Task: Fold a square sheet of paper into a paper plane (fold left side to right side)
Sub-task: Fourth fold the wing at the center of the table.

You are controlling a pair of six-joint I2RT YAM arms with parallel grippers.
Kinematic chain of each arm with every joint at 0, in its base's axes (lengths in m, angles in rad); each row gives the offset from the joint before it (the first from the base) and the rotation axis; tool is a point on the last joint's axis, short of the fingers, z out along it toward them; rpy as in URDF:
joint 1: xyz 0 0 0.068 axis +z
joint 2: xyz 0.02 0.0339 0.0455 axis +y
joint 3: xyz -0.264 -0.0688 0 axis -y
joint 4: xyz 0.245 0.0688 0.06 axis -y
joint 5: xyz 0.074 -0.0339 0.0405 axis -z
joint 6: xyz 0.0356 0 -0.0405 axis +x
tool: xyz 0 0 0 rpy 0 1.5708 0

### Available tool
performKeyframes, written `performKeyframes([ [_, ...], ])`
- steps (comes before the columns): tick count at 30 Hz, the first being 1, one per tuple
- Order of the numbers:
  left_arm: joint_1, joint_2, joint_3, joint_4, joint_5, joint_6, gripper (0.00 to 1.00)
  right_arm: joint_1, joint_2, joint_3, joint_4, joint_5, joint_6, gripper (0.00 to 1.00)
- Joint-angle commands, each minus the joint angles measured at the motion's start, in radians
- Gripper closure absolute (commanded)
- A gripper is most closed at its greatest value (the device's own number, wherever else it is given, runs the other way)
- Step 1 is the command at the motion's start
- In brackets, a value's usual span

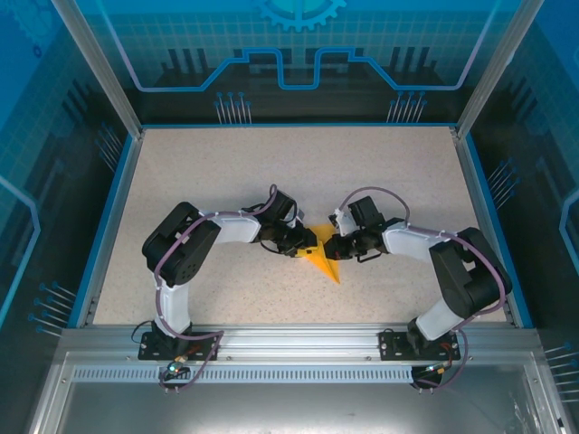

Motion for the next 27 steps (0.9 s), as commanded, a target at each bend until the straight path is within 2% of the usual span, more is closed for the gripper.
performKeyframes([
  [1,-0.003,0.012,0.01,-0.038,-0.032,0.019,0.68,-0.035,-0.017,-0.026,0.024,-0.077,0.003,1.0],
  [14,-0.001,0.01,0.008,-0.042,-0.034,0.02,0.68,-0.136,-0.03,-0.087,0.068,-0.154,0.03,1.0],
  [27,-0.001,0.01,0.007,-0.043,-0.036,0.021,0.68,-0.162,0.013,-0.061,-0.015,-0.106,0.009,1.0],
])
